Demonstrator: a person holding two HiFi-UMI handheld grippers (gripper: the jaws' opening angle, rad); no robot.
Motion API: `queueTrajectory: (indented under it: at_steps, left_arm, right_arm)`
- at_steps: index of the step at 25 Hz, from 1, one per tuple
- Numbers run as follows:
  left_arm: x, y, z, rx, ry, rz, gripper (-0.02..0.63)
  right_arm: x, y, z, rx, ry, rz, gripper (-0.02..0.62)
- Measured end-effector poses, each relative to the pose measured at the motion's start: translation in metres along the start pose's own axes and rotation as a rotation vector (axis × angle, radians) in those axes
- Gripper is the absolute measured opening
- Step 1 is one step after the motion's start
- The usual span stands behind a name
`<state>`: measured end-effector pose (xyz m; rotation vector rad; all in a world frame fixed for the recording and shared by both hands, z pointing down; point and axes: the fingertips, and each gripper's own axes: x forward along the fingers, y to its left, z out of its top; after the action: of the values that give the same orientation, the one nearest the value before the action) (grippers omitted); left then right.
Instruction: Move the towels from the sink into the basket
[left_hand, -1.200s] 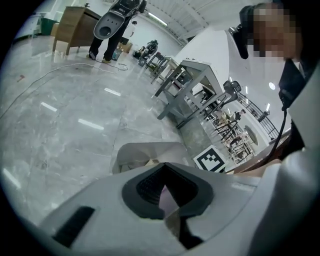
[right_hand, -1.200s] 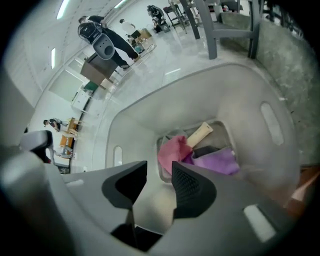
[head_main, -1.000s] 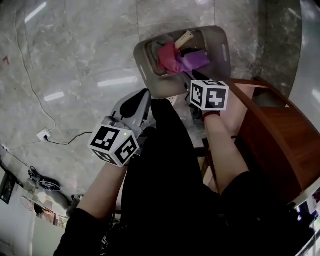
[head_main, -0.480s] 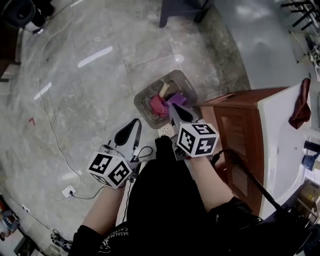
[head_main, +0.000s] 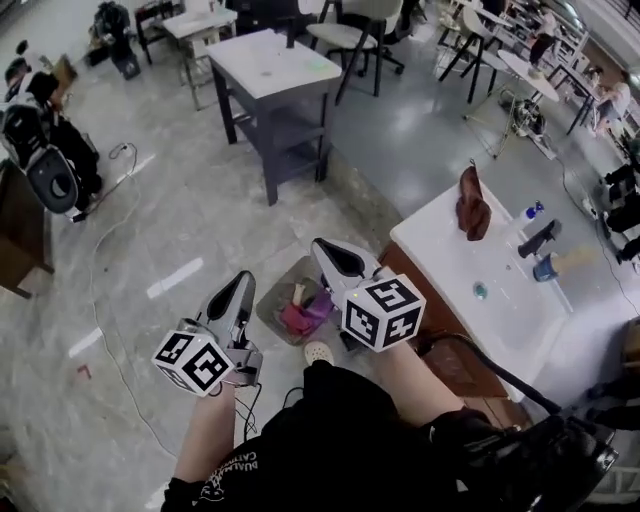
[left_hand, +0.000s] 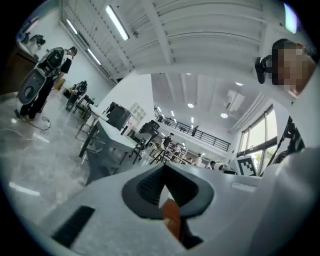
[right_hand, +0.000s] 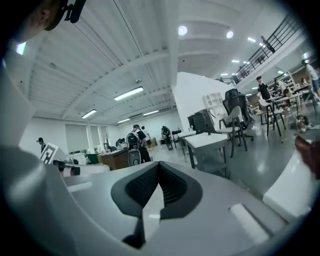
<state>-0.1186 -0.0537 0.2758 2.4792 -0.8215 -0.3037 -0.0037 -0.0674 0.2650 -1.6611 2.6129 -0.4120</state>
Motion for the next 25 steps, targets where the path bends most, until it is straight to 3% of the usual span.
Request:
queueTrajectory:
  at_steps: [4, 8, 11, 14, 19, 25]
  left_arm:
    - [-0.012, -0.067, 0.042, 0.058, -0.035, -0.128, 0.003]
    - [-0.018, -0.132, 0.069, 0.145, -0.101, -0.256, 0.003]
    - [-0.018, -0.163, 0.074, 0.169, -0.115, -0.3, 0.003]
    - [-0.014, -0.188, 0.067, 0.153, -0.089, -0.382, 0.003]
    - [0.006, -0.236, 0.045, 0.057, 0.001, -0.547, 0.003]
    - [0.032, -0.293, 0.008, 0.118, 0.158, -0.683, 0.003]
  right_arm:
    - [-0.058, 0.036, 0.054, -0.065, -0.061, 0.066, 0.008]
    - [-0.114, 0.042, 0.081, -0.218, -0.038, -0.056, 0.008]
    - [-0.15, 0.038, 0.093, -0.297, -0.046, -0.142, 0.008]
    - [-0.183, 0.03, 0.1, -0.271, -0.095, -0.194, 0.008]
    - [-0.246, 0.008, 0.103, -0.187, -0.11, -0.318, 0.008]
    - [-0.32, -0.034, 0.101, -0.124, -0.099, -0.503, 0.008]
